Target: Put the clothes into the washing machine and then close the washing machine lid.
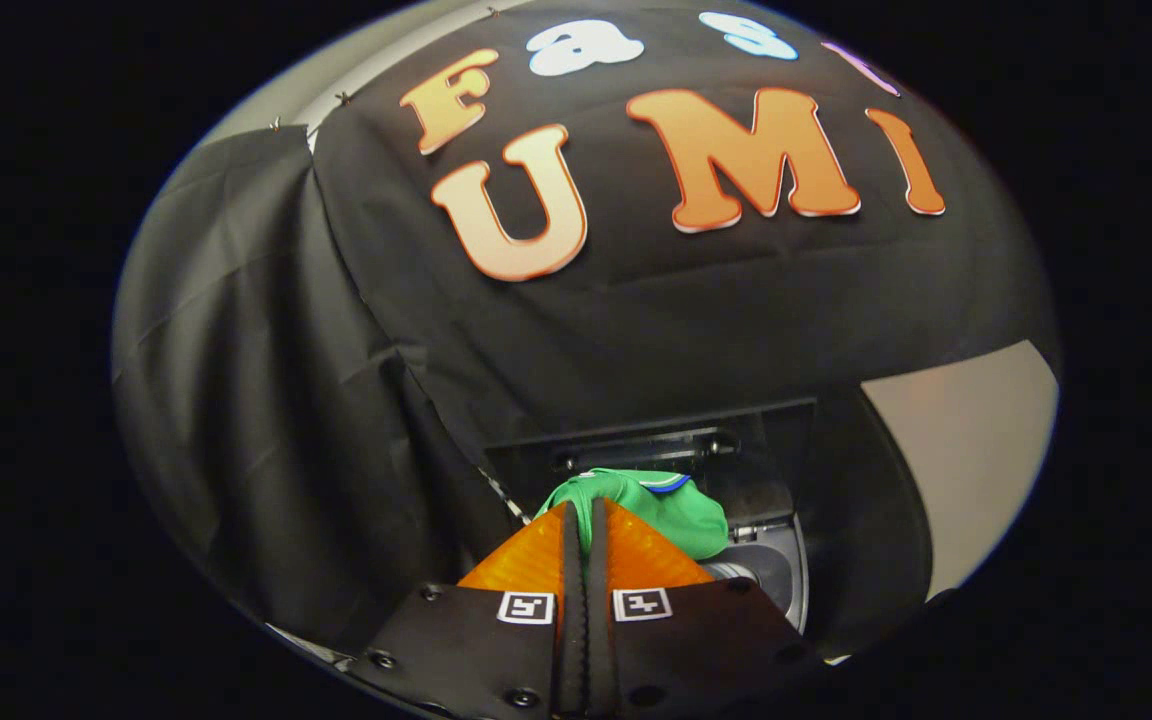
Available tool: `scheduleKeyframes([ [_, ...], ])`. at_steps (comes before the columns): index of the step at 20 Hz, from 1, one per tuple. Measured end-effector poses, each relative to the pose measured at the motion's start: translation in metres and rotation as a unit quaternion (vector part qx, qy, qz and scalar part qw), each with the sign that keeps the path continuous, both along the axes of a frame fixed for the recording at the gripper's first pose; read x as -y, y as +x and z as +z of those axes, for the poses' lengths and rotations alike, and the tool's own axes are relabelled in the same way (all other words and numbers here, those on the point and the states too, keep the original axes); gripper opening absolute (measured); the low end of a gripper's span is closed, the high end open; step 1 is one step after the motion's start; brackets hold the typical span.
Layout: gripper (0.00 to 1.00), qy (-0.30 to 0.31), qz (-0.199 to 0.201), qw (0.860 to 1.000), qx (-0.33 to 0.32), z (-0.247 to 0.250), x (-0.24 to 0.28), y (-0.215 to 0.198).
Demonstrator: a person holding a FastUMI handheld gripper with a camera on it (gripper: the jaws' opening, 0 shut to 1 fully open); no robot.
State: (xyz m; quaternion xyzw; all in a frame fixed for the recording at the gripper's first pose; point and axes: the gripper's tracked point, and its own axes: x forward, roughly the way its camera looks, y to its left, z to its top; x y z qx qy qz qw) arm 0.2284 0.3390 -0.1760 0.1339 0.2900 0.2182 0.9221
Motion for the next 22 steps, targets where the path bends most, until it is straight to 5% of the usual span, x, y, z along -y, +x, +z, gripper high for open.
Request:
scheduleKeyframes([
  [8, 0.08, -0.018, -0.010, 0.994, -0.103, -0.126, -0.026, 0.015],
  [22, 0.08, -0.115, -0.026, 0.961, -0.249, -0.324, -0.023, 0.013],
])
